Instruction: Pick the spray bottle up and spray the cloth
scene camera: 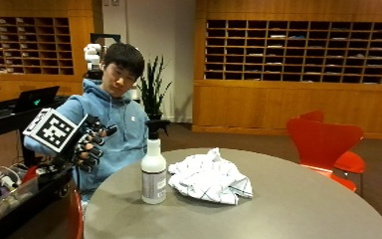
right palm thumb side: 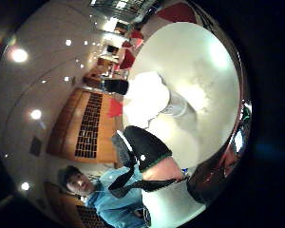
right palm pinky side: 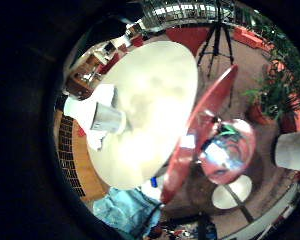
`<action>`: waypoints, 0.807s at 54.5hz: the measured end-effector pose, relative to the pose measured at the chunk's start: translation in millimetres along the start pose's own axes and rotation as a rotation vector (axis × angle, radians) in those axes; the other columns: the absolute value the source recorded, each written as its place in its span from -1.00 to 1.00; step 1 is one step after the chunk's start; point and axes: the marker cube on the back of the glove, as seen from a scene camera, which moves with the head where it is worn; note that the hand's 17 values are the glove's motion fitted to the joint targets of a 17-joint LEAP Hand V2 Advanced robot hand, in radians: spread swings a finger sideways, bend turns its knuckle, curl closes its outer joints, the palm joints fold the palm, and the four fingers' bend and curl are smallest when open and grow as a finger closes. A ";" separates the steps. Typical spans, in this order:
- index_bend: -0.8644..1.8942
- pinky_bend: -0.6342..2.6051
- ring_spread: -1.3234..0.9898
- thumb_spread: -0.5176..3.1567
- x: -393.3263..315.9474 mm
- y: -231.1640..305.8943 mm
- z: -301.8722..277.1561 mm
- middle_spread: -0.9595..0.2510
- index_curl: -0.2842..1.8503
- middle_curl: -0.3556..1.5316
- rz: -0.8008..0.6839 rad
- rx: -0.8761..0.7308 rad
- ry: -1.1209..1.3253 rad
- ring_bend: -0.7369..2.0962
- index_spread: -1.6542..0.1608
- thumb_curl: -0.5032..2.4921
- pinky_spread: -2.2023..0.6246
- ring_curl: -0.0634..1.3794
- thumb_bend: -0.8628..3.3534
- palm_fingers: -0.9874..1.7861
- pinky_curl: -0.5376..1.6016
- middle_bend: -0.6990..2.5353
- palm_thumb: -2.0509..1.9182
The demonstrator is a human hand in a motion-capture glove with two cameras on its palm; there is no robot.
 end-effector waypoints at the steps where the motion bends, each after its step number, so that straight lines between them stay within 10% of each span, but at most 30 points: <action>1: -0.29 -0.28 0.21 -0.16 -1.5 0.0 3.5 0.60 -0.57 -0.30 -0.010 0.013 -0.018 -0.19 0.44 -0.48 0.72 -0.48 -0.61 -0.18 -0.14 -0.46 0.22; 44: -0.29 -0.27 0.23 -0.20 -83.4 -28.9 121.1 0.69 -0.54 -0.28 -0.121 0.121 -0.350 -0.15 0.56 -0.46 0.72 -0.48 -0.60 -0.17 -0.16 -0.44 0.24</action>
